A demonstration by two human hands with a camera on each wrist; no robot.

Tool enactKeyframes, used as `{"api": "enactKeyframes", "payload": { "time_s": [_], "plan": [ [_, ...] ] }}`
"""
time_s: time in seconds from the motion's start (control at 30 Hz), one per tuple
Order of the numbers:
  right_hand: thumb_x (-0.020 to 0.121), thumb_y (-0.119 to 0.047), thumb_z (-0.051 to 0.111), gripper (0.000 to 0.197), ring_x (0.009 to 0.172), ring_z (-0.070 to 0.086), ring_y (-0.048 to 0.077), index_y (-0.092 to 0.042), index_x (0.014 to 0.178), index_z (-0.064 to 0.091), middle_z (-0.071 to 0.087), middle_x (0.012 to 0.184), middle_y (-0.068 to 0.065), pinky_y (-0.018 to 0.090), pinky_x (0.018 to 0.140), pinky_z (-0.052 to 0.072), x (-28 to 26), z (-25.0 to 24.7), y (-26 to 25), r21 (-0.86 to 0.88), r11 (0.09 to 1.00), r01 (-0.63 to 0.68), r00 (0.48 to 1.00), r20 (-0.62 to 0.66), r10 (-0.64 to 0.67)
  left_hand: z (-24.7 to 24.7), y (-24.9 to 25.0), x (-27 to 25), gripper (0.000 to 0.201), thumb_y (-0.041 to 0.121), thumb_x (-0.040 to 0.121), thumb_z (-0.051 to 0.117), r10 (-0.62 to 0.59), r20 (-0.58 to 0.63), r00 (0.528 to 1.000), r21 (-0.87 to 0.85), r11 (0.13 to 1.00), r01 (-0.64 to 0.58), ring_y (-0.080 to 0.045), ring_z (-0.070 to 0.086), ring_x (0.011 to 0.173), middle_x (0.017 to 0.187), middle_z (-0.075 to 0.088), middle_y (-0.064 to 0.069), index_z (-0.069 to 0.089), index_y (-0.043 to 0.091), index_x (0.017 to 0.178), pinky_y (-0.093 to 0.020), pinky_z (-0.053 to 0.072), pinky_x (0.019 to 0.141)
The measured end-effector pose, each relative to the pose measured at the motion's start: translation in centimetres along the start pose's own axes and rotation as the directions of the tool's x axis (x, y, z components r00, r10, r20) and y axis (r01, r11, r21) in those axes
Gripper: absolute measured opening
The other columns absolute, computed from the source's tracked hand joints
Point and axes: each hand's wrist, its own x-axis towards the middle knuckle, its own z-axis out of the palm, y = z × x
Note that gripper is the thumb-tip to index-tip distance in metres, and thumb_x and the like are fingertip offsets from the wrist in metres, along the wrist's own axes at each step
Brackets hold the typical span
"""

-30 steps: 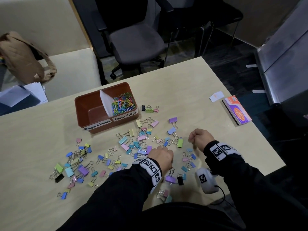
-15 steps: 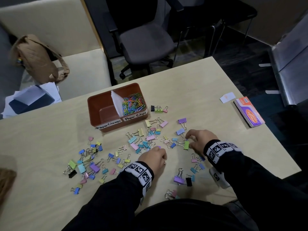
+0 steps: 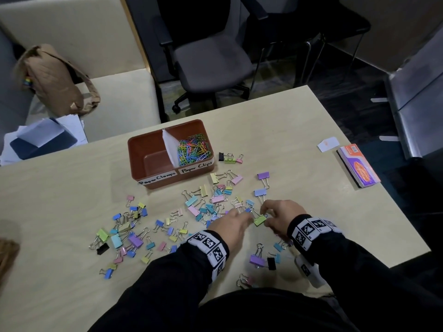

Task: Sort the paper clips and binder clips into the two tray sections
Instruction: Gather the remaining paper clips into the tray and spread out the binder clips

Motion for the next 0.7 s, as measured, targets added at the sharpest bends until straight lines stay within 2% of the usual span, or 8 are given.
{"api": "enactKeyframes", "payload": {
  "time_s": [0.07, 0.13, 0.27, 0.37, 0.47, 0.53, 0.63, 0.7],
  "plan": [
    [0.086, -0.030, 0.065, 0.019, 0.081, 0.057, 0.015, -0.033, 0.104, 0.059, 0.058, 0.088, -0.011, 0.021, 0.069, 0.042, 0.0, 0.2, -0.2, -0.015, 1.000, -0.004, 1.000, -0.006, 0.004, 0.3, 0.6, 0.3, 0.054, 0.011, 0.097, 0.043, 0.035, 0.088, 0.995, 0.126, 0.991, -0.046, -0.027, 0.055, 0.097, 0.112, 0.047, -0.006, 0.032, 0.036, 0.143, -0.036, 0.050, 0.081],
    [0.086, -0.028, 0.065, 0.019, 0.090, 0.058, 0.018, -0.030, 0.104, 0.058, 0.054, 0.091, -0.010, 0.022, 0.074, 0.043, 0.3, 0.3, -0.3, -0.018, 1.000, -0.006, 1.000, 0.000, 0.006, 0.5, 1.1, 0.5, 0.056, 0.011, 0.098, 0.042, 0.032, 0.138, 0.990, 0.218, 0.974, -0.062, -0.030, 0.054, 0.102, 0.116, 0.046, -0.009, 0.027, 0.034, 0.147, -0.038, 0.050, 0.082],
    [0.083, -0.028, 0.063, 0.018, 0.084, 0.056, 0.020, -0.031, 0.092, 0.048, 0.057, 0.084, -0.006, 0.025, 0.070, 0.042, 0.8, 0.9, -0.2, -0.006, 1.000, -0.004, 0.999, 0.046, 0.004, 0.6, 1.2, 0.4, 0.067, 0.008, 0.090, 0.052, 0.024, 0.134, 0.991, 0.235, 0.970, -0.056, -0.029, 0.052, 0.102, 0.115, 0.047, -0.009, 0.027, 0.030, 0.148, -0.040, 0.051, 0.081],
    [0.078, -0.032, 0.062, 0.017, 0.076, 0.057, 0.020, -0.029, 0.088, 0.048, 0.057, 0.076, -0.006, 0.027, 0.064, 0.044, 0.4, 1.2, -0.5, 0.035, 0.999, 0.034, 0.999, 0.028, -0.035, 0.3, 1.2, -0.1, 0.065, 0.010, 0.088, 0.055, 0.017, 0.105, 0.994, 0.184, 0.982, -0.036, -0.028, 0.052, 0.104, 0.116, 0.046, -0.007, 0.030, 0.029, 0.145, -0.039, 0.050, 0.077],
    [0.075, -0.038, 0.063, 0.021, 0.065, 0.055, 0.017, -0.026, 0.085, 0.050, 0.057, 0.070, -0.005, 0.031, 0.061, 0.045, -0.1, 1.0, -1.1, 0.119, 0.989, 0.088, 0.996, -0.027, -0.085, -0.1, 0.9, -0.6, 0.046, 0.012, 0.094, 0.044, -0.008, -0.021, 1.000, 0.030, 1.000, 0.008, -0.028, 0.055, 0.105, 0.121, 0.048, -0.004, 0.039, 0.026, 0.137, -0.037, 0.047, 0.079],
    [0.076, -0.040, 0.064, 0.021, 0.062, 0.049, 0.015, -0.028, 0.084, 0.049, 0.053, 0.068, -0.005, 0.030, 0.059, 0.042, -0.3, 0.7, -1.6, 0.148, 0.981, 0.129, 0.992, -0.034, -0.125, -0.1, 0.6, -0.9, 0.042, 0.013, 0.096, 0.037, -0.028, -0.081, 0.996, -0.052, 0.998, 0.024, -0.028, 0.056, 0.106, 0.126, 0.050, -0.003, 0.039, 0.027, 0.136, -0.035, 0.046, 0.081],
    [0.079, -0.035, 0.065, 0.017, 0.059, 0.044, 0.013, -0.028, 0.079, 0.049, 0.047, 0.064, -0.006, 0.029, 0.057, 0.037, -0.1, 0.5, -2.3, 0.225, 0.966, 0.130, 0.991, -0.045, -0.123, 0.0, 0.2, -0.8, 0.040, 0.016, 0.097, 0.036, -0.083, -0.131, 0.988, -0.152, 0.986, 0.062, -0.026, 0.055, 0.106, 0.124, 0.054, -0.003, 0.043, 0.028, 0.136, -0.034, 0.046, 0.086],
    [0.082, -0.031, 0.066, 0.016, 0.058, 0.043, 0.011, -0.026, 0.077, 0.051, 0.046, 0.062, -0.008, 0.028, 0.057, 0.035, 0.3, 0.6, -2.6, 0.323, 0.940, 0.113, 0.994, -0.050, -0.102, -0.1, -0.1, -0.5, 0.039, 0.014, 0.098, 0.037, -0.141, -0.152, 0.978, -0.252, 0.963, 0.099, -0.025, 0.055, 0.107, 0.123, 0.057, -0.006, 0.048, 0.023, 0.134, -0.031, 0.044, 0.090]
  ]
}}
